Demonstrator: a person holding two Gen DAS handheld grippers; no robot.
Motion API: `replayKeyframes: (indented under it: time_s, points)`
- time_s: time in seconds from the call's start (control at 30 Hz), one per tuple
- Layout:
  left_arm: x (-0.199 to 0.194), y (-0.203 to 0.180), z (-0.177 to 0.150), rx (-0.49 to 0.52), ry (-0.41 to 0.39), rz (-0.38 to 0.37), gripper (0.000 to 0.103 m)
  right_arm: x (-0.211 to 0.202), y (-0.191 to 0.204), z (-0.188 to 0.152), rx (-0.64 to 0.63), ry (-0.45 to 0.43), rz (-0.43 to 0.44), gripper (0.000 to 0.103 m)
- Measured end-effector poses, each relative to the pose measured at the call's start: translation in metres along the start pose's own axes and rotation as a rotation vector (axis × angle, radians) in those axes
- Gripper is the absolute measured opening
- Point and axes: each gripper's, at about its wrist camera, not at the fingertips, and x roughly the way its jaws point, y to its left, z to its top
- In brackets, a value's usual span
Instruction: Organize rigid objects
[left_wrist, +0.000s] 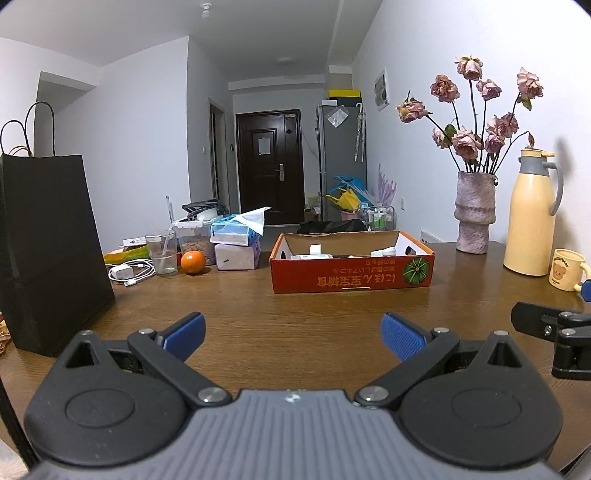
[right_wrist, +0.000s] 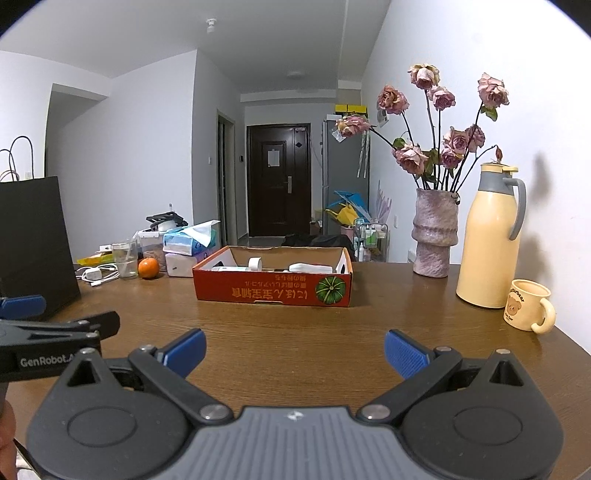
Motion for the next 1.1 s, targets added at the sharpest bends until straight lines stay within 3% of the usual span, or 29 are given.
replayKeyframes:
  time_s: [1.1]
  points:
    - [-0.0004,-0.0011,0.0013,0.000,-0.008,0.009,0.103,0.0029,-0.0026,-0.0031,0.009,0.013,-0.007,0.103]
